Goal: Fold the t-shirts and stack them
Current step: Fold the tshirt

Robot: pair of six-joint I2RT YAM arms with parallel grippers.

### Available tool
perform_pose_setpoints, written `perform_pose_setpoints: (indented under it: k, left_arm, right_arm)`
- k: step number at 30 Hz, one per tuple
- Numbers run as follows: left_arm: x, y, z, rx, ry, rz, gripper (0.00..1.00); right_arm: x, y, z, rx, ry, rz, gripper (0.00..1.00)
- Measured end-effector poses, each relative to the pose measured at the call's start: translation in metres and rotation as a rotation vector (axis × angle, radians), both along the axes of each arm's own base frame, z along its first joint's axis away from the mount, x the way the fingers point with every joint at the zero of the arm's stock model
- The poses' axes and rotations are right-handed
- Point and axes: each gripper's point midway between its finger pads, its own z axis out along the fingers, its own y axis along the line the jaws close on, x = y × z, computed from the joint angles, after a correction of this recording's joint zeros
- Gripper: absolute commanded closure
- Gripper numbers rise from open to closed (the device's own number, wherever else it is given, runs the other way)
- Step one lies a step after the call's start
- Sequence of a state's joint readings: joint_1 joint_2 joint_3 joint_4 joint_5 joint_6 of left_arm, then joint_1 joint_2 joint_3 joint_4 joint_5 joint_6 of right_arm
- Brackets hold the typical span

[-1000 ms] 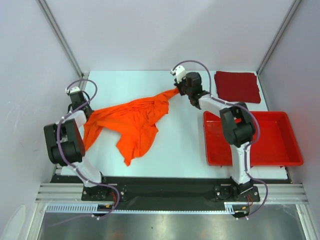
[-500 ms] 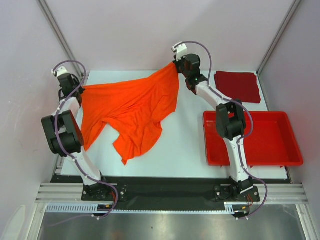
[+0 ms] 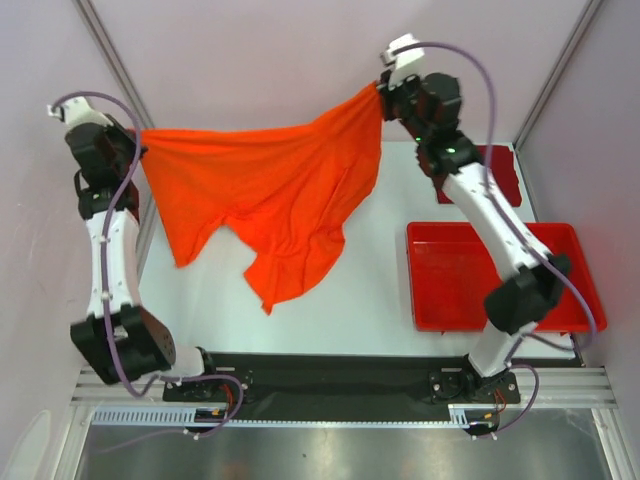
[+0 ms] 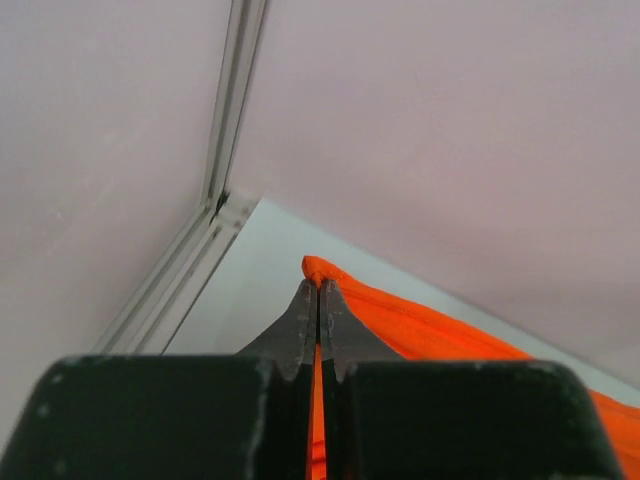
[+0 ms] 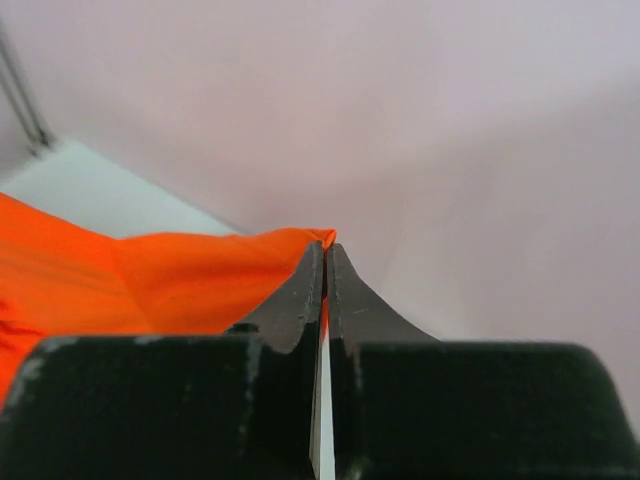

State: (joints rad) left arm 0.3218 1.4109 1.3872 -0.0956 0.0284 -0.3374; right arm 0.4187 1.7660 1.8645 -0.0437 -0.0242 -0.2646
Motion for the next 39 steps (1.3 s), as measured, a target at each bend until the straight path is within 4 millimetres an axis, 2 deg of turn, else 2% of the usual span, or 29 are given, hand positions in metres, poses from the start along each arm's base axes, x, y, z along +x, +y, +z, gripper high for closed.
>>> perform_pose_setpoints:
  k: [2,5,7,9,11,14,17,20,23,25,28,30,34,37,39]
  left_arm:
    - [-0.02,-0.01,0.044,0.022,-0.082,-0.013,1.0]
    - [-0.064,-0.029,0.113,0.056,-0.217,-0.029,1.0]
    - [-0.094,-0.041,0.152,0.075,-0.294,-0.038,1.0]
    - [-0.128,-0.052,0.191,0.104,-0.38,-0.039,0.99]
    - [-0.162,-0.063,0.224,0.131,-0.455,-0.039,1.0]
    - [-0.207,-0.076,0.26,0.163,-0.547,-0.031,1.0]
    - [-0.256,-0.086,0.29,0.191,-0.636,-0.002,1.0]
    - [-0.29,-0.093,0.306,0.208,-0.702,0.021,1.0]
    - [-0.306,-0.092,0.308,0.206,-0.718,0.048,1.0]
    - [-0.305,-0.089,0.302,0.203,-0.699,0.062,1.0]
    - [-0.291,-0.082,0.287,0.196,-0.645,0.08,1.0]
    - [-0.275,-0.076,0.269,0.194,-0.588,0.091,1.0]
    - [-0.231,-0.062,0.221,0.18,-0.446,0.101,1.0]
    - [-0.185,-0.048,0.164,0.159,-0.301,0.104,0.99]
    - [-0.158,-0.04,0.123,0.144,-0.202,0.103,1.0]
  right_arm:
    - [-0.041,-0.009,0.056,0.037,-0.088,0.024,1.0]
    - [-0.102,-0.027,0.122,0.088,-0.207,0.055,1.0]
    - [-0.142,-0.042,0.157,0.119,-0.278,0.068,1.0]
    - [-0.177,-0.055,0.181,0.14,-0.326,0.08,1.0]
    - [-0.208,-0.067,0.198,0.158,-0.366,0.093,1.0]
    - [-0.246,-0.083,0.213,0.173,-0.406,0.106,1.0]
    - [-0.278,-0.096,0.222,0.188,-0.432,0.118,1.0]
    - [-0.297,-0.104,0.226,0.202,-0.444,0.13,1.0]
    - [-0.313,-0.109,0.232,0.215,-0.462,0.143,1.0]
    - [-0.316,-0.109,0.234,0.221,-0.466,0.151,1.0]
    - [-0.313,-0.106,0.229,0.224,-0.45,0.158,1.0]
    - [-0.304,-0.102,0.222,0.218,-0.427,0.159,1.0]
    - [-0.266,-0.082,0.203,0.197,-0.363,0.161,1.0]
    - [-0.221,-0.06,0.173,0.164,-0.279,0.159,1.0]
    - [-0.185,-0.042,0.141,0.136,-0.206,0.158,1.0]
